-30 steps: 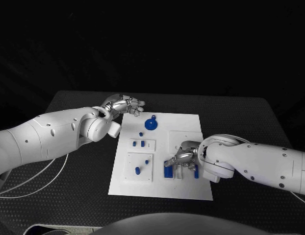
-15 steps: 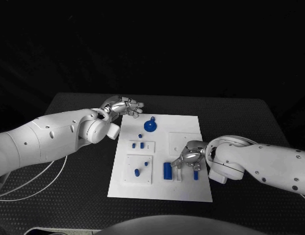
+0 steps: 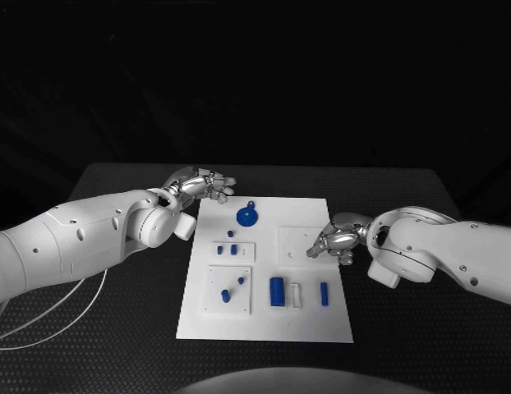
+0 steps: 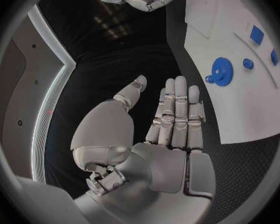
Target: Assemble the parts on the task board
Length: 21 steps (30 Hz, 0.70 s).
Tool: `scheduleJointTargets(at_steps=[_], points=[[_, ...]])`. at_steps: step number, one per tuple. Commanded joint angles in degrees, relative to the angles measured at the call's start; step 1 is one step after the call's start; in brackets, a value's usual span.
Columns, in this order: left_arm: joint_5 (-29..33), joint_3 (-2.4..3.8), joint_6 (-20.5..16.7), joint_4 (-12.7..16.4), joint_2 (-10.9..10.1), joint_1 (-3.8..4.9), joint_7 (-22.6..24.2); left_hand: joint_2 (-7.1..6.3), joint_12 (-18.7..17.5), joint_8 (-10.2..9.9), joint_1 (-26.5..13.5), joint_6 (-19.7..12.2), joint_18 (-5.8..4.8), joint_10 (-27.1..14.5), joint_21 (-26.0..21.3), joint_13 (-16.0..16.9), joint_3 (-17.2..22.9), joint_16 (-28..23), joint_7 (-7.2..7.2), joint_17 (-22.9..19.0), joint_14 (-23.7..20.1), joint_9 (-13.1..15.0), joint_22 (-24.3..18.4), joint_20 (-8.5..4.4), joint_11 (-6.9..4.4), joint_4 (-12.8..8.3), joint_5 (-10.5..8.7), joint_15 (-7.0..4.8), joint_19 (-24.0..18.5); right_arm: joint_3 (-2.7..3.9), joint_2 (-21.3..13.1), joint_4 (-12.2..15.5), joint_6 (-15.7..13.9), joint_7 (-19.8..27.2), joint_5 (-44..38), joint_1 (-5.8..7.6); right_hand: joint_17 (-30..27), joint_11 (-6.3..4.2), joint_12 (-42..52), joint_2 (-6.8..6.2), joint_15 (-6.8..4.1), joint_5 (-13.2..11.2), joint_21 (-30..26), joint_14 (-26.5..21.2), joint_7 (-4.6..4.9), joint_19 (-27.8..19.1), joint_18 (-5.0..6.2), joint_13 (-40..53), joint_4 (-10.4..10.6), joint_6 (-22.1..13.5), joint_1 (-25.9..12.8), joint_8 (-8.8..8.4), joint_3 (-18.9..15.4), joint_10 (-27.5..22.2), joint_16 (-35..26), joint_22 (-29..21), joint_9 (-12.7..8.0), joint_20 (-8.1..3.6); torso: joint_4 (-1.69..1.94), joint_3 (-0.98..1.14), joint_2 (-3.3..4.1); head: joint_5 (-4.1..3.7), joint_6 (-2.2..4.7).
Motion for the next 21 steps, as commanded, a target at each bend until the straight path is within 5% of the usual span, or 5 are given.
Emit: scheduleJointTargets(at_steps=[1,8,21], points=[[0.3,0.04,0.9,0.2,0.0,0.06,0.2,-0.06,0.1,0.1,-0.5,-0.4,0.06,-0.3,-0.3,0.1,0.0,-0.3,0.10,0.1,0.2,-0.1,0.1,0.05,0.00,0.3,0.18,0.32,0.3,-0.18,-0.4,0.0,8.9,-5.8,-4.1,-0.03,0.1,0.42,-0.2,0.26,0.11,-0.3,-0.3,-0.1,0.37,-0.4,2.04,-0.1,0.3,-0.1,0.2,0.20,0.4,0.0,-0.3,-0.1,0.1,0.14,0.03,0.01,0.10,-0.18,0.04],[0.3,0.04,0.8,0.2,-0.1,0.06,0.4,-0.05,0.1,0.2,-0.3,-0.4,0.08,-0.3,-0.3,0.1,0.0,-0.4,0.09,0.1,0.2,-0.1,0.1,0.04,-0.01,0.2,0.21,0.32,0.3,-2.43,-0.9,0.2,7.5,-7.9,-9.3,-0.69,0.3,0.23,0.0,0.16,0.01,-0.3,-0.1,0.2,0.19,-0.2,2.04,0.0,1.2,0.5,-0.6,0.40,1.1,0.3,-0.2,0.0,0.2,0.28,-0.15,-0.02,0.09,-0.39,-0.10],[0.3,0.05,0.8,0.3,-0.2,0.05,0.6,-0.12,0.1,0.2,-0.4,-0.4,0.03,-0.3,-0.3,0.1,0.0,-0.5,0.10,0.2,0.2,-0.1,0.2,0.09,0.01,0.2,0.20,0.37,0.2,-2.90,-0.2,-0.2,6.7,-8.6,-12.4,-3.45,0.7,-0.57,5.0,-1.93,-0.65,-0.3,0.4,0.9,-0.64,0.7,2.04,3.8,3.6,2.6,-3.4,1.20,1.6,4.7,0.1,0.0,0.7,0.01,0.02,-0.03,0.08,-0.51,-0.66]])
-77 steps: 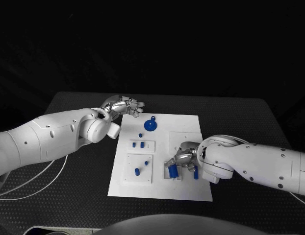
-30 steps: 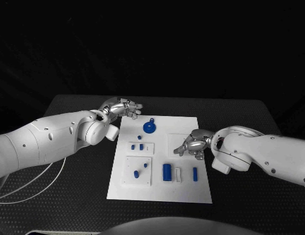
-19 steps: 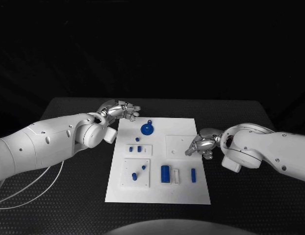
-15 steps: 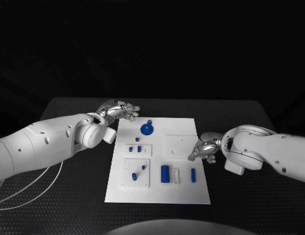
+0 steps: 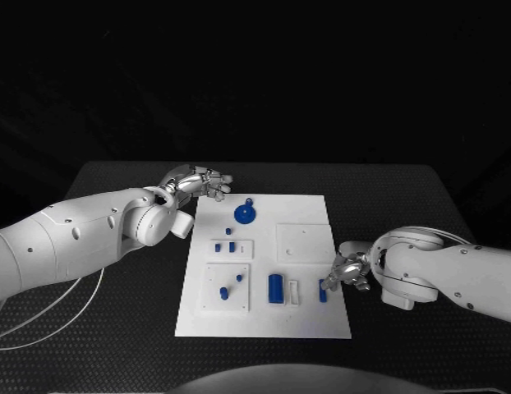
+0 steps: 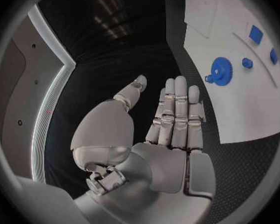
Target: Assemble the parts on the task board
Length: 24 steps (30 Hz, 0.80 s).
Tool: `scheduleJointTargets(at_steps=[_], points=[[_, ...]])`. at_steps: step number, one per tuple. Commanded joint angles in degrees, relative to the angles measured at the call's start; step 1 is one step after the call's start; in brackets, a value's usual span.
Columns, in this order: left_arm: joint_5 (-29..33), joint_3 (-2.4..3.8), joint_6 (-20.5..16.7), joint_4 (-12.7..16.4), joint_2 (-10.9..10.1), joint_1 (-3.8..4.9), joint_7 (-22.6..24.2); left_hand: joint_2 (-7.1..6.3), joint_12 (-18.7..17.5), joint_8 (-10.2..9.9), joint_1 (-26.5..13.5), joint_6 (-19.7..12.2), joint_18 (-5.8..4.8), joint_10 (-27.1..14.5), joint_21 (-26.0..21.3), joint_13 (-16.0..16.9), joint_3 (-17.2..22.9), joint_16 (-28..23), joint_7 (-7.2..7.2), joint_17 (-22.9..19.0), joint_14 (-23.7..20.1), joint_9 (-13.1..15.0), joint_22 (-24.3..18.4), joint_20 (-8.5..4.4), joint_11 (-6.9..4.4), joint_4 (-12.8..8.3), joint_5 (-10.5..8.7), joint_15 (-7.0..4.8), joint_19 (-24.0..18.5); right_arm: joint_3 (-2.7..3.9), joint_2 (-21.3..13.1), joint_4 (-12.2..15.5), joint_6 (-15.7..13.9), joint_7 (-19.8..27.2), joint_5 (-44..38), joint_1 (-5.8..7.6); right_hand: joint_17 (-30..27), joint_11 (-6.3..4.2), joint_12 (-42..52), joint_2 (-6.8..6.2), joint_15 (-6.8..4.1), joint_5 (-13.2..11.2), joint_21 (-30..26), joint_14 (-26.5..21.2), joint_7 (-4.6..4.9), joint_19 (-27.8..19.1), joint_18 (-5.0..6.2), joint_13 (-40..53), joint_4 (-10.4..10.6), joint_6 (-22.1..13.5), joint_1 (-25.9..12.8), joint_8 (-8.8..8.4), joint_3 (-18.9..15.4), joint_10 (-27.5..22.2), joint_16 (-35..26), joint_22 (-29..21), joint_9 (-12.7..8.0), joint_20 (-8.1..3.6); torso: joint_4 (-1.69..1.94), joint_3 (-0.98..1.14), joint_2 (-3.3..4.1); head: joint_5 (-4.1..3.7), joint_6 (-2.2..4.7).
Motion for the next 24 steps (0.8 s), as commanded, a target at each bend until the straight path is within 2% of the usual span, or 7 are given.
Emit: scheduleJointTargets(at_steps=[1,10,16,20,24], points=[[0.3,0.05,0.8,0.2,0.0,0.05,0.6,-0.12,0.1,0.2,-0.4,-0.4,0.03,-0.3,-0.4,0.1,-0.1,-0.3,0.09,0.1,0.2,-0.1,0.1,0.10,0.01,0.2,0.20,0.37,0.2,-0.01,0.4,-0.5,0.6,-1.1,-2.8,-0.22,0.1,0.04,0.3,0.02,-0.35,-0.3,0.2,0.1,-0.11,0.4,2.02,0.1,0.4,0.2,-0.7,0.20,0.0,0.3,0.1,0.0,0.1,-0.11,0.06,-0.05,-0.01,-0.05,-0.12],[0.3,0.05,0.8,0.3,-0.1,0.05,0.6,-0.11,0.1,0.2,-0.5,-0.4,0.02,-0.3,-0.4,0.1,-0.1,-0.3,0.10,0.1,0.1,-0.1,0.1,0.11,0.01,0.3,0.20,0.39,0.1,-0.03,2.0,-1.2,0.3,-1.1,-4.9,-0.91,0.2,0.03,0.1,-0.66,-0.37,-0.3,0.2,0.2,-0.11,0.4,2.02,-0.1,1.1,0.2,-1.7,0.10,-0.4,0.1,0.0,0.0,0.1,-0.19,0.08,-0.11,-0.01,-0.01,-0.30],[0.3,0.05,0.7,0.4,-0.2,0.06,0.4,-0.12,0.1,0.2,-0.5,-0.4,0.02,-0.3,-0.4,0.1,-0.1,-0.4,0.10,0.2,0.2,-0.1,0.2,0.12,0.01,0.3,0.19,0.39,0.1,-0.04,3.2,-1.5,0.4,-1.2,-8.4,-2.17,0.2,0.06,-0.1,-1.43,-0.36,-0.3,0.3,0.2,-0.08,0.4,2.02,-0.2,2.1,0.1,-2.9,-0.03,-1.1,-0.1,0.0,0.0,0.2,-0.25,0.11,-0.15,0.00,0.02,-0.50],[0.3,0.05,0.8,0.5,-0.3,0.06,0.4,-0.10,0.1,0.2,-0.5,-0.4,0.02,-0.3,-0.4,0.1,-0.1,-0.4,0.10,0.2,0.2,-0.1,0.2,0.12,0.01,0.3,0.19,0.39,0.1,-0.07,4.0,-1.7,1.1,-1.2,-12.7,-2.83,0.3,0.04,-0.2,-1.57,-0.37,-0.3,0.3,0.2,-0.09,0.4,2.02,-0.2,2.1,0.1,-2.9,-0.05,-1.2,-0.2,0.0,0.0,0.2,-0.30,0.14,-0.14,0.00,0.03,-0.65],[0.3,0.05,0.8,0.6,-0.4,0.06,0.4,-0.08,0.1,0.2,-0.5,-0.4,0.02,-0.3,-0.4,0.1,-0.1,-0.4,0.10,0.2,0.2,-0.1,0.2,0.12,0.01,0.3,0.19,0.39,0.1,-0.19,4.5,-1.6,1.5,-1.3,-18.8,-3.72,0.3,0.02,-0.3,-1.61,-0.38,-0.3,0.3,0.2,-0.11,0.3,2.02,-0.2,1.3,0.0,-1.9,-0.08,-1.2,-0.2,-0.1,0.0,0.3,-0.47,0.14,-0.17,-0.02,0.04,-0.77]])
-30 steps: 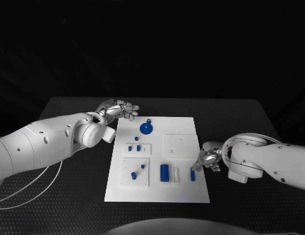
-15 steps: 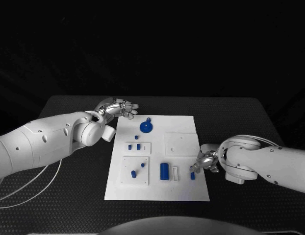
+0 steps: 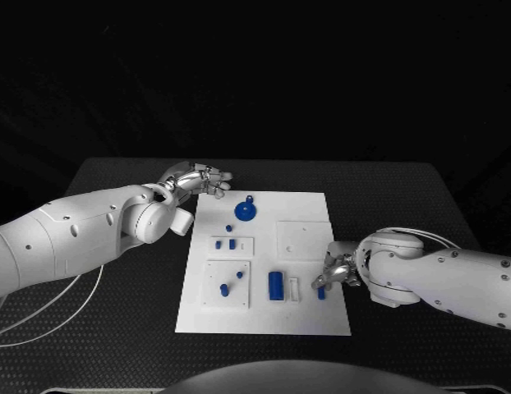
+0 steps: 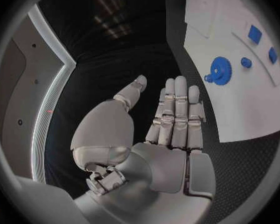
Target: Assemble the parts on the task board
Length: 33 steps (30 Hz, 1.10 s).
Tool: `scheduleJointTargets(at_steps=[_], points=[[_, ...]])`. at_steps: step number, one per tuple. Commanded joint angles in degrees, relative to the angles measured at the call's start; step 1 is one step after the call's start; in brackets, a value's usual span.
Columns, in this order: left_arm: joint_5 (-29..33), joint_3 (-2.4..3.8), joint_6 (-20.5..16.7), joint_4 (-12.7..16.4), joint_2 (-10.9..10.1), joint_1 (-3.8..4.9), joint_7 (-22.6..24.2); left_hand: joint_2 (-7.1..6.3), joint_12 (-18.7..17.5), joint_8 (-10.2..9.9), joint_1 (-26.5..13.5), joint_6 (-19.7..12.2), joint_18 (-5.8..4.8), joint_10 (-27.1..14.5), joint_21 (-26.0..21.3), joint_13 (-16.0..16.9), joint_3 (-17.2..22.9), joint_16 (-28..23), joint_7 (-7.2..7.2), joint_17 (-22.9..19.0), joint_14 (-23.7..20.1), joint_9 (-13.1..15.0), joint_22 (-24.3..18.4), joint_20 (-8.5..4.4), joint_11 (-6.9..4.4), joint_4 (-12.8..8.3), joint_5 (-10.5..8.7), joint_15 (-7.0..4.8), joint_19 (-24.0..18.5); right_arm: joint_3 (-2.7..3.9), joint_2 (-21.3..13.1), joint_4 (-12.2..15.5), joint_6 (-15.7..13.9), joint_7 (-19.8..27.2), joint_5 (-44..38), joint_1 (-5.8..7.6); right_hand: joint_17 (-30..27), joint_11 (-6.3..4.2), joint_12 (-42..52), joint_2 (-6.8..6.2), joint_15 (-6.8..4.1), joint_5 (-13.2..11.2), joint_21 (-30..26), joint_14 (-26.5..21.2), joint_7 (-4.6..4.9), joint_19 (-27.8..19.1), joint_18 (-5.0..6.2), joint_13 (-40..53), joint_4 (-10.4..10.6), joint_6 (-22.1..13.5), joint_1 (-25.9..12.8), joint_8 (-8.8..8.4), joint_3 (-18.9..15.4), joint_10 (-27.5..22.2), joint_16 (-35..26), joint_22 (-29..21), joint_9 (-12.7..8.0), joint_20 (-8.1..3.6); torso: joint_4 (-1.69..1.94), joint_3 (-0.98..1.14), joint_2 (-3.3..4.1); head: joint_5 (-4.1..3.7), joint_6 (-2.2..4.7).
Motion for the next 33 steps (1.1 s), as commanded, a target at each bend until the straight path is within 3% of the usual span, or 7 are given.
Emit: scheduleJointTargets(at_steps=[1,12,23,27,31,32,33], points=[[0.3,0.04,0.8,0.2,-0.1,0.06,0.4,-0.08,0.1,0.2,-0.5,-0.5,0.02,-0.3,-0.2,0.1,-0.1,-0.4,0.07,0.1,0.2,-0.1,0.2,0.12,0.01,0.3,0.19,0.39,0.1,-0.71,0.7,0.0,1.7,-0.4,-9.9,-1.49,0.1,-0.12,-0.2,-0.08,-0.51,-0.3,0.4,0.1,0.19,-0.1,2.06,0.0,-1.4,-0.5,1.9,-0.57,0.2,-0.5,-0.1,0.1,-3.1,-0.59,-0.01,-0.02,0.00,0.05,-0.18],[0.3,0.04,0.7,0.3,-0.3,0.06,0.3,-0.08,0.1,0.2,-0.4,-0.4,0.03,-0.3,-0.2,0.1,-0.1,-0.4,0.07,0.1,0.2,-0.1,0.2,0.11,0.01,0.3,0.19,0.38,0.1,-1.16,1.4,0.4,1.8,-0.6,-19.0,-2.93,0.2,0.07,-0.8,-0.23,-0.26,-0.3,0.4,0.1,0.35,-0.5,2.06,-0.4,-6.9,-0.5,8.5,-0.78,1.3,-0.8,-0.3,0.1,-2.9,-0.42,-0.08,0.02,-0.04,0.20,-0.54],[0.2,0.04,0.7,0.4,-0.4,0.06,0.3,-0.09,0.1,0.2,-0.5,-0.5,0.03,-0.3,-0.2,0.1,-0.1,-0.4,0.07,0.2,0.2,-0.1,0.2,0.11,0.01,0.3,0.19,0.38,0.1,-1.19,1.2,0.7,0.4,-0.4,-16.1,-2.99,0.2,0.26,-1.7,0.64,-0.05,-0.1,0.3,0.1,0.55,-0.6,2.06,-1.1,-7.2,-0.7,9.2,-1.14,2.0,-1.4,-0.6,0.0,-3.1,-0.04,-0.04,0.06,0.00,0.26,-0.54],[0.2,0.04,0.7,0.4,-0.4,0.06,0.3,-0.08,0.1,0.2,-0.5,-0.5,0.03,-0.3,-0.2,0.1,-0.1,-0.4,0.07,0.2,0.2,-0.1,0.3,0.11,0.02,0.3,0.19,0.38,0.1,-1.17,0.8,0.7,-1.0,-0.2,-9.9,-2.99,0.2,0.34,-1.8,2.73,0.14,3.7,0.2,0.2,0.69,-0.7,2.06,-1.2,-7.9,-0.5,9.8,-1.51,3.7,-1.3,-0.8,0.0,-3.4,0.34,-0.08,0.07,-0.02,0.48,-0.65],[0.2,0.04,0.7,0.3,-0.4,0.06,0.3,-0.08,0.1,0.2,-0.5,-0.5,0.03,-0.3,-0.2,0.1,-0.1,-0.4,0.07,0.2,0.2,-0.1,0.3,0.11,0.02,0.3,0.19,0.38,0.1,-1.12,0.1,0.8,-1.9,0.1,-3.3,-2.94,0.2,0.36,-1.8,3.08,0.15,4.0,0.2,0.3,0.66,-0.7,2.06,-1.2,-8.1,-0.5,9.9,-1.54,3.9,-1.3,-0.8,0.0,-3.4,0.37,-0.07,0.04,-0.03,0.57,-0.59],[0.2,0.04,0.7,0.3,-0.4,0.06,0.3,-0.07,0.1,0.2,-0.5,-0.5,0.03,-0.3,-0.2,0.1,-0.1,-0.4,0.07,0.2,0.2,-0.1,0.3,0.11,0.02,0.3,0.19,0.38,0.1,-1.10,0.0,0.8,-2.0,0.2,-1.6,-2.85,0.2,0.22,-1.6,6.03,0.12,7.8,0.1,0.3,0.71,-0.7,1.99,-1.1,-7.2,-0.3,9.6,-1.53,5.4,-1.1,-0.9,-0.1,-3.4,0.49,-0.07,0.04,-0.03,0.57,-0.59],[0.2,0.04,0.7,0.3,-0.4,0.06,0.2,-0.06,0.1,0.2,-0.5,-0.5,0.03,-0.3,-0.2,0.1,-0.1,-0.4,0.07,0.2,0.2,-0.1,0.3,0.11,0.02,0.3,0.20,0.38,0.1,-1.07,-0.1,0.8,-2.4,0.4,0.9,-2.58,0.3,0.29,-1.5,6.73,0.15,9.5,0.3,0.3,0.59,-0.7,2.06,-1.1,-7.9,-0.2,8.5,-1.58,5.7,-0.9,-0.9,0.0,-3.5,0.64,-0.06,0.03,-0.04,0.59,-0.60]])
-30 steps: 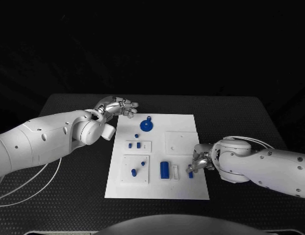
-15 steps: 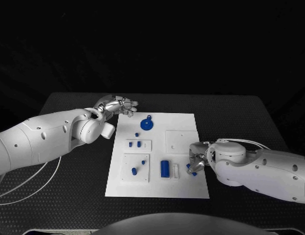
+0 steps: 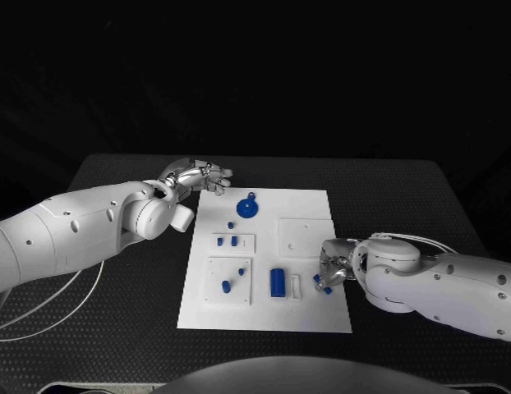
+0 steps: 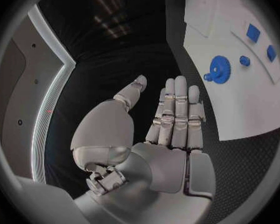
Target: Assemble the parts on the task board
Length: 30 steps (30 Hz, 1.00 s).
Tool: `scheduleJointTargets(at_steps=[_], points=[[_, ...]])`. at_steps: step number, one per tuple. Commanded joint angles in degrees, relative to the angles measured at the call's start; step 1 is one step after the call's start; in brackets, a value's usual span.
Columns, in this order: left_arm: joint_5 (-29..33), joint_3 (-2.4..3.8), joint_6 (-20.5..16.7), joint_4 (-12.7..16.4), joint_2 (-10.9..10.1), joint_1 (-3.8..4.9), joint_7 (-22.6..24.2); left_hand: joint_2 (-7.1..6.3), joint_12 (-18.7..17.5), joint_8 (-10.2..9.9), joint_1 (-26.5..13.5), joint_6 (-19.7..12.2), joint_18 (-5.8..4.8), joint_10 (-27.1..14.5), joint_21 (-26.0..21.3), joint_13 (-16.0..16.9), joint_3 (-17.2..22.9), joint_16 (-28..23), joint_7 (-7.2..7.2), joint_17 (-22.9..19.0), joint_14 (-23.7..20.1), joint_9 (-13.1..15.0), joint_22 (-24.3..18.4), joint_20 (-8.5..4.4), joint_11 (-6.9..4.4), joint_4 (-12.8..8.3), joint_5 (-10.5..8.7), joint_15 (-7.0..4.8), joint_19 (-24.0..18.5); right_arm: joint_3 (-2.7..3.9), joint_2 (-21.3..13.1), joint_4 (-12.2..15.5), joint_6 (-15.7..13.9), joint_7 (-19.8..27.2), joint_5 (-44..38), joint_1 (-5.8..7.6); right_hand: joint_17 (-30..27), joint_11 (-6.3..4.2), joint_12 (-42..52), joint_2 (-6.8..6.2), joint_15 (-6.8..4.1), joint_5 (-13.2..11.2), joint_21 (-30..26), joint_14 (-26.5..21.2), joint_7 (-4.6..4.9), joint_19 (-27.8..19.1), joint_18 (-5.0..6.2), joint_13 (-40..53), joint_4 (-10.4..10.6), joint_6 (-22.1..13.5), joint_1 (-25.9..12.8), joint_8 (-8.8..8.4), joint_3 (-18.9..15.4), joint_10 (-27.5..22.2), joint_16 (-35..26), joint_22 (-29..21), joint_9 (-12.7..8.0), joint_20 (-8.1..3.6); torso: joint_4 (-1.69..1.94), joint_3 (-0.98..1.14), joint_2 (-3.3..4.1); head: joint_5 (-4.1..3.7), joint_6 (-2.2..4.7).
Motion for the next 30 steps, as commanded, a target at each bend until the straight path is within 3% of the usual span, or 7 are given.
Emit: scheduleJointTargets(at_steps=[1,4,10,23,30], points=[[0.2,0.04,0.7,0.2,0.0,0.06,0.3,-0.06,0.1,0.2,-0.5,-0.5,0.03,-0.3,-0.2,0.1,-0.1,-0.2,0.07,0.1,0.0,-0.1,0.3,0.11,0.01,0.3,0.20,0.17,0.1,-0.95,-0.4,-0.6,1.5,-0.6,11.5,-0.79,0.1,-0.21,0.1,3.97,0.03,3.0,0.1,0.4,0.17,0.1,2.09,0.1,-0.8,0.1,0.3,-10.22,1.4,0.5,-0.3,0.0,-1.6,0.58,0.01,-0.04,0.00,0.10,0.01],[0.2,0.04,0.8,0.2,0.0,0.06,0.3,-0.06,0.1,0.2,-0.5,-0.5,0.03,-0.3,-0.2,0.1,-0.1,-0.2,0.07,0.1,0.0,-0.1,0.3,0.11,0.01,0.3,0.20,0.17,0.1,-0.72,-0.7,-0.4,0.7,-0.3,15.1,-0.47,0.2,-0.23,0.1,5.00,0.01,4.9,0.2,0.5,0.16,0.2,2.09,0.0,-1.2,0.4,-1.9,-10.38,2.3,0.6,-0.4,0.0,-1.8,0.69,0.00,-0.03,0.03,0.13,0.00],[0.2,0.04,0.8,0.2,0.1,0.06,0.3,-0.06,0.1,0.2,-0.5,-0.5,0.03,-0.3,-0.2,0.1,-0.1,-0.3,0.07,0.1,0.0,-0.1,0.3,0.11,0.01,0.3,0.21,0.16,0.1,-0.19,-0.9,0.4,-1.2,-0.1,19.5,0.53,0.3,-0.27,0.2,5.46,-0.07,6.0,0.3,0.6,0.10,0.4,2.09,0.1,-1.5,0.6,-3.6,-10.49,2.7,0.8,-0.5,0.0,-1.9,0.62,-0.04,-0.04,0.01,0.17,0.12],[0.1,0.04,0.8,0.2,0.1,0.07,0.3,-0.08,0.1,0.2,-0.5,-0.5,0.04,-0.3,-0.3,0.1,-0.1,-0.3,0.06,0.2,0.1,-0.1,0.3,0.10,0.01,0.3,0.21,0.16,0.1,0.05,-0.1,1.8,-1.6,-0.3,25.8,1.36,0.5,-0.35,0.4,4.92,-0.22,4.5,0.4,0.7,0.03,0.7,2.09,0.3,-1.6,0.8,-5.0,-10.58,2.1,0.9,-0.6,0.0,-2.0,0.44,0.01,-0.08,0.03,0.20,0.06],[0.1,0.04,0.9,0.2,0.1,0.07,0.2,-0.11,0.1,0.2,-0.4,-0.5,0.04,-0.3,-0.3,0.1,-0.1,-0.3,0.06,0.2,0.1,-0.1,0.4,0.10,0.00,0.3,0.21,0.15,0.1,0.04,0.5,2.0,-4.0,-0.6,27.6,1.36,0.5,-0.38,0.5,4.46,-0.29,3.8,0.3,0.7,0.00,0.7,2.09,0.4,-1.3,0.9,-5.4,-10.61,1.6,0.9,-0.6,-0.1,-2.0,0.34,-0.02,-0.09,0.00,0.15,0.09]])
